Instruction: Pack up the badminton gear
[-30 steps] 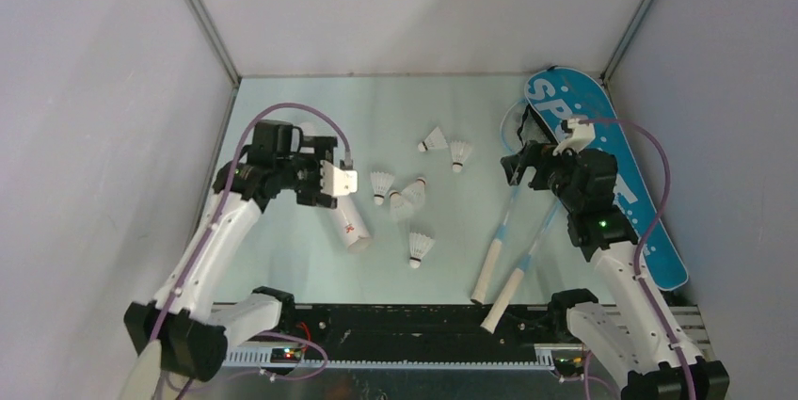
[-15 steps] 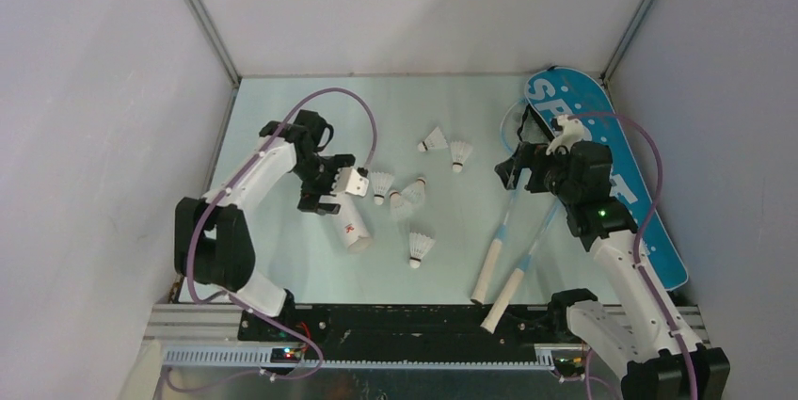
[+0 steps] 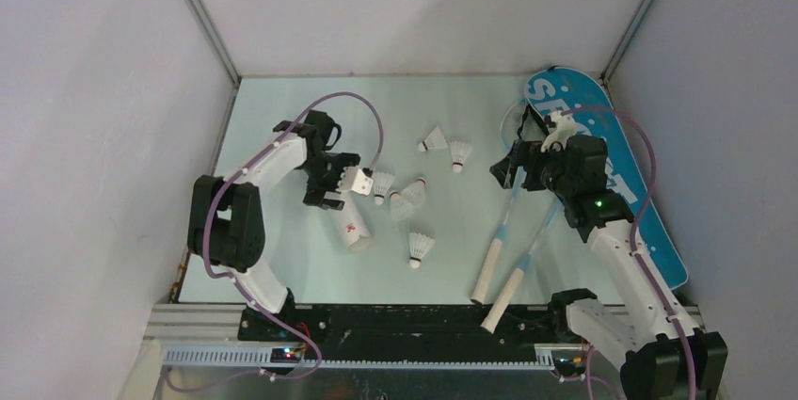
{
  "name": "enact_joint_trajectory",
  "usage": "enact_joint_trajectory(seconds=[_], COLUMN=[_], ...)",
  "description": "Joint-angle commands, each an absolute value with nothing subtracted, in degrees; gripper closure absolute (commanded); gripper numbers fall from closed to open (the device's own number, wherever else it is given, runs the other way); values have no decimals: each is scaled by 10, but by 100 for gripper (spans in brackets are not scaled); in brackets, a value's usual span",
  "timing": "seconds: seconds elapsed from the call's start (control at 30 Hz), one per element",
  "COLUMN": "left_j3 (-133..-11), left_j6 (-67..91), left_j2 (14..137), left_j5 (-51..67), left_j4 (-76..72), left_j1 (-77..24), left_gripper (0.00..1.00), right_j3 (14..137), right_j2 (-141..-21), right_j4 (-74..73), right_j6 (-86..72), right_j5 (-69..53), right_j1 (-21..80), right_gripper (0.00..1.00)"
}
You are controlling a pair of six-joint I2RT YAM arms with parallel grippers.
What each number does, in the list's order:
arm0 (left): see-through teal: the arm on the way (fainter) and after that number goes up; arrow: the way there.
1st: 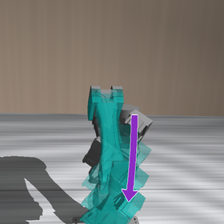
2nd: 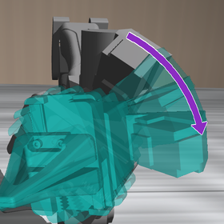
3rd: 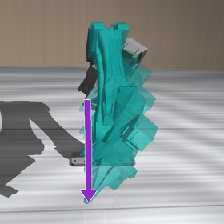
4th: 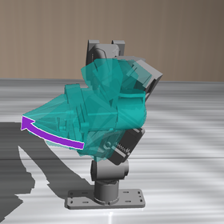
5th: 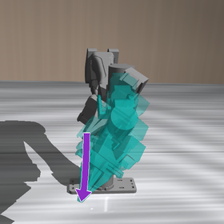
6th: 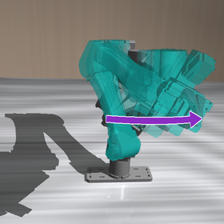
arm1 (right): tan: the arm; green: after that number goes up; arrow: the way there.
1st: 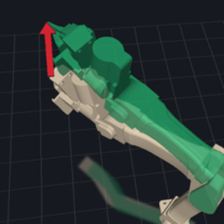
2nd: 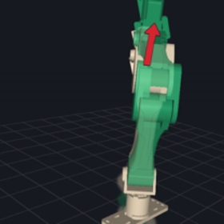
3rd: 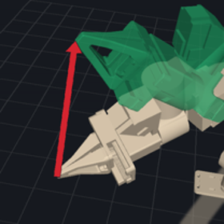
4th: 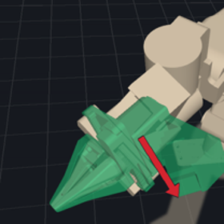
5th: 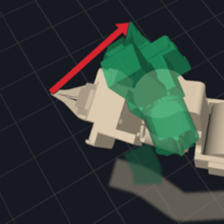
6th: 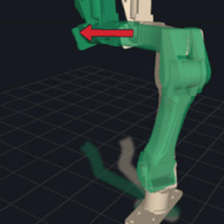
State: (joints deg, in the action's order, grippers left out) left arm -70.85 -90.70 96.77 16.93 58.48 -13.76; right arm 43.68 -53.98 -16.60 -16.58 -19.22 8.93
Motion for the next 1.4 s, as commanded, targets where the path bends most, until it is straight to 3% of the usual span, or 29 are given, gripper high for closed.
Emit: enact_joint_trajectory(seconds=[0.0, 0.3, 0.4, 0.63, 0.83, 0.9, 0.97, 1.23, 1.33, 1.37], left_j3=[-672, -639, -636, -642, -618, -614, -609, -594, -589, -590], left_j6=[-918, -947, -964, -987, -986, -980, -967, -955, -966, -968], left_j2=[979, 986, 991, 990, 987, 984, 982, 979, 978, 978], left_j5=[148, 143, 137, 132, 112, 94, 65, 19, 25, 28], left_j4=[522, 472, 477, 521, 511, 510, 501, 498, 497, 501], left_j1=[-139, -144, -147, -158, -179, -194, -220, -249, -249, -249], left_gripper=[2, 0, 7, 8, 28, 24, 13, 4, 17, 27], right_j3=[477, 496, 503, 515, 520, 524, 528, 530, 530, 530], right_j2=[-552, -588, -596, -617, -630, -631, -630, -615, -617, -618], right_j4=[-142, -137, -138, -137, -135, -139, -143, -158, -150, -148], right_j6=[-172, -175, -174, -170, -167, -164, -162, -158, -158, -158], right_j5=[-216, -237, -239, -244, -251, -253, -254, -240, -240, -241], right_j1=[92, 95, 96, 99, 103, 104, 106, 114, 115, 116], right_gripper=[0, 0, 0, 0, 0, 0, 0, 0, 0, 0])
